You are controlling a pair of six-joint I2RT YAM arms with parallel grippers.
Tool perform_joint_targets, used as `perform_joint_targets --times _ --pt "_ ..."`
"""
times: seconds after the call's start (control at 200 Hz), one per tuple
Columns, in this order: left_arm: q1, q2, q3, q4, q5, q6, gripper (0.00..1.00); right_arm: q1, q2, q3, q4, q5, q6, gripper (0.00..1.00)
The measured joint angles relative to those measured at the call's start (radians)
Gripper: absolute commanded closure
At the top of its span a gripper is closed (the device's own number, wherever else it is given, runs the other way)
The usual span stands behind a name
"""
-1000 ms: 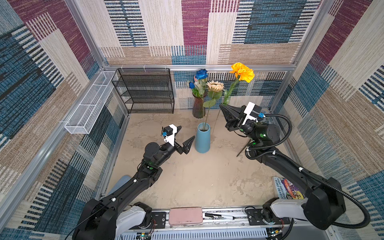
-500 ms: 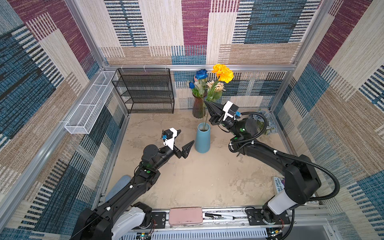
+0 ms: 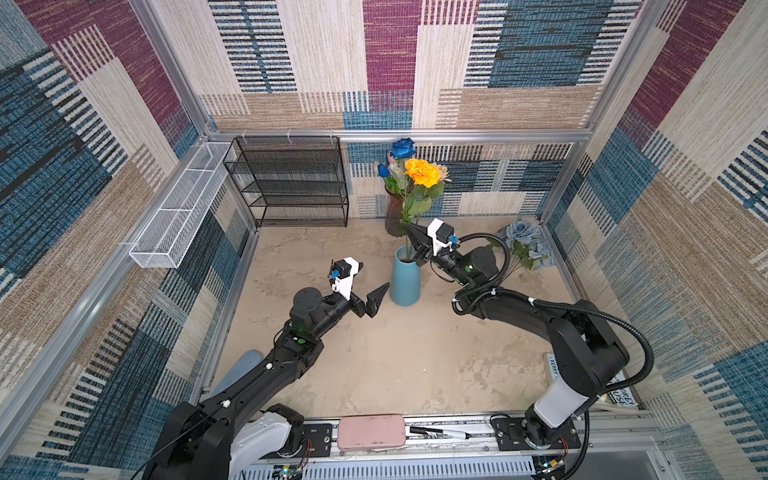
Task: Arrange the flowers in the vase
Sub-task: 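Carry the orange carnation over the teal vase and lower its stem in, then release the carnation and move the right gripper to the pale blue roses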
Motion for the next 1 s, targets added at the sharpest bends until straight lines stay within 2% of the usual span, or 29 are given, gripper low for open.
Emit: perform_joint_targets --times 0.195,0.29,0.346,0.406,0.486,0.621,0.801,1.002 --pt "0.0 0.031 0.003 0.018 0.008 -0.004 0.01 0.002 0.051 -0.017 -0.043 -0.002 -0.018 1.0" --pt "0.0 0.045 0.003 0.032 0.023 -0.006 0.01 0.004 0.085 -0.018 -0.074 0.005 -0.028 0.96" --pt "0.0 0.055 0.003 0.047 0.024 -0.01 0.01 0.004 0.101 -0.015 -0.107 0.016 -0.032 0.9" --pt "0.0 0.063 0.003 0.06 0.025 -0.017 0.01 0.005 0.115 -0.003 -0.15 0.029 -0.032 0.74" --pt "0.0 0.068 0.002 0.072 0.026 -0.022 0.01 0.006 0.118 0.005 -0.176 0.058 -0.033 0.61" --pt "0.0 0.068 0.003 0.078 0.026 -0.023 0.01 0.012 0.089 -0.02 -0.207 0.09 -0.031 0.46" --pt "0.0 0.066 0.003 0.078 0.026 -0.022 0.01 0.013 -0.021 -0.079 -0.228 0.122 -0.019 0.33" --pt "0.0 0.055 0.003 0.078 0.027 -0.022 0.01 0.013 -0.208 -0.189 -0.246 0.134 -0.016 0.31"
